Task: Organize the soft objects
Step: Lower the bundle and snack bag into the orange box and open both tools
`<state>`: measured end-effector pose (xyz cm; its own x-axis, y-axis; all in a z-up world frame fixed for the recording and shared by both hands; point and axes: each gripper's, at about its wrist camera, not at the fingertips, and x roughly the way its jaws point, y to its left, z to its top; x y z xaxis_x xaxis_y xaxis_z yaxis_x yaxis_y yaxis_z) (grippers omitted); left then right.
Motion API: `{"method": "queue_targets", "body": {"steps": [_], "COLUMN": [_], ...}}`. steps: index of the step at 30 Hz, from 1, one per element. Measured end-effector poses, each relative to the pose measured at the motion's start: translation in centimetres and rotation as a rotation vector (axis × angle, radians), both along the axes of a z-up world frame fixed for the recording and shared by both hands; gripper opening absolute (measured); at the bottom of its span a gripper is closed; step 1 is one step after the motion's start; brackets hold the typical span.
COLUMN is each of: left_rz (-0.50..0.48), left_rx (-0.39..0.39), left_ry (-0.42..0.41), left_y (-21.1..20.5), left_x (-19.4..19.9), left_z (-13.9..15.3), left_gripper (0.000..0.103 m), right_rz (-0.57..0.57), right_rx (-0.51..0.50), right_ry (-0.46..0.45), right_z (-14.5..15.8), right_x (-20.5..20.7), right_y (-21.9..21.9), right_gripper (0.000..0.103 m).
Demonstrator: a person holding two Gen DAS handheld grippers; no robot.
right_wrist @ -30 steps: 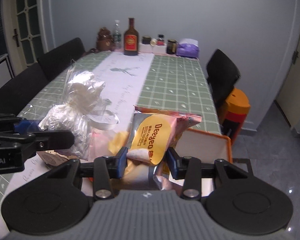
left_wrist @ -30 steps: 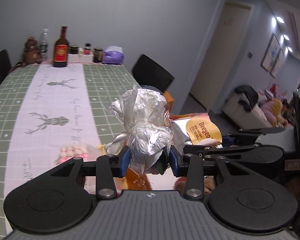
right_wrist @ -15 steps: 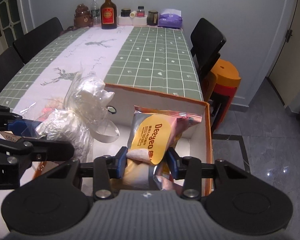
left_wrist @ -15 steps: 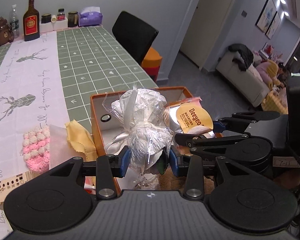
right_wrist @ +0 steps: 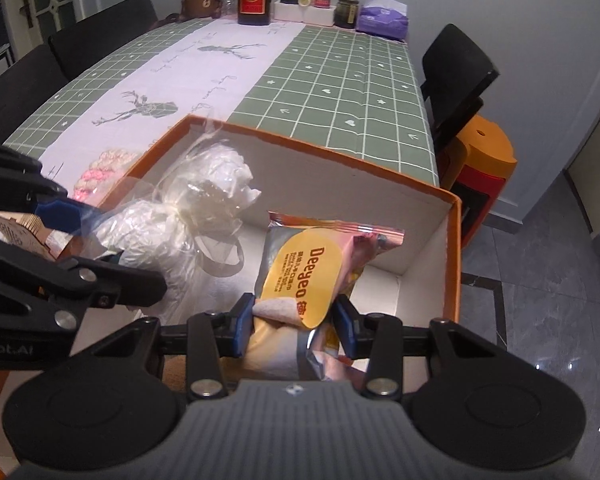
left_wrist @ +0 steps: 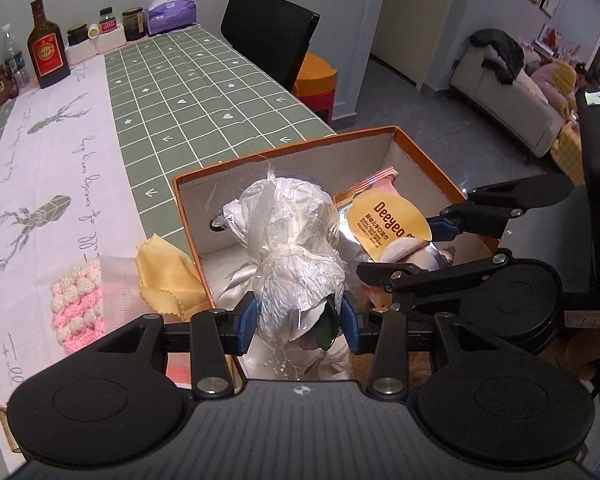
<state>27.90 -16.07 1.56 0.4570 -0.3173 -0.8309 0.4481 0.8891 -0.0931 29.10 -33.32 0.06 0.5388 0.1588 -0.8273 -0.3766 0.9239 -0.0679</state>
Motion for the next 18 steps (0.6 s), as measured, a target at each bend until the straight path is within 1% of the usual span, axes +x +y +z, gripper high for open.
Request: {"method": "queue_targets", "body": {"steps": [4, 7, 9, 10, 11, 12, 14, 16, 18], "left_rz": [-0.005, -0.002, 0.005, 0.009, 0.012, 0.016, 0.03, 0.035, 0.034], "left_rx": [0.061, 0.081, 0.068, 0.062, 0.053, 0.044, 0.028, 0.007, -0.017], "left_ry": [0.004, 0.007, 0.018, 0.025, 0.03, 0.032, 0.033, 0.035, 0.033], "left_y": [-0.7, -0.8, -0.6, -0.6, -0.5, -0.4, -0.2, 0.1, 0.4], "left_x": [-0.2, -0.2, -0.1, 0.0, 0.0, 0.0, 0.0, -0.1, -0.3], "left_z": [0.0, -0.2, -0.4, -0.5, -0.6, -0.7, -0.7, -0.5, -0.3], "left_gripper": [0.051, 0.053, 0.055, 0.059, 0.06, 0.061, 0.061, 0.063, 0.068], "right_rz": [0.006, 0.008, 0.014, 0.016, 0.019, 0.022, 0.021, 0.022, 0.021], "right_rx": [0.003, -0.004, -0.028, -0.036, -0.04, -0.043, -0.073, -0.089, -0.094], "right_ry": [0.037, 0.06, 0.067, 0.071, 0.069, 0.061, 0.036, 0.035, 0.037], "right_z": [-0.6, -0.9, -1.1, -1.2, -1.2, -1.0, -0.4, 0.0, 0.3], "right_x": [0.3, 0.5, 0.6, 0.6, 0.5, 0.4, 0.2, 0.2, 0.1], "right_y": [-0.5, -0.6, -0.4, -0.3, -0.2, 0.0, 0.3, 0.3, 0.2], "right_gripper": [0.043, 0.043, 0.043, 0.043, 0.043, 0.047, 0.051, 0.051, 0.051]}}
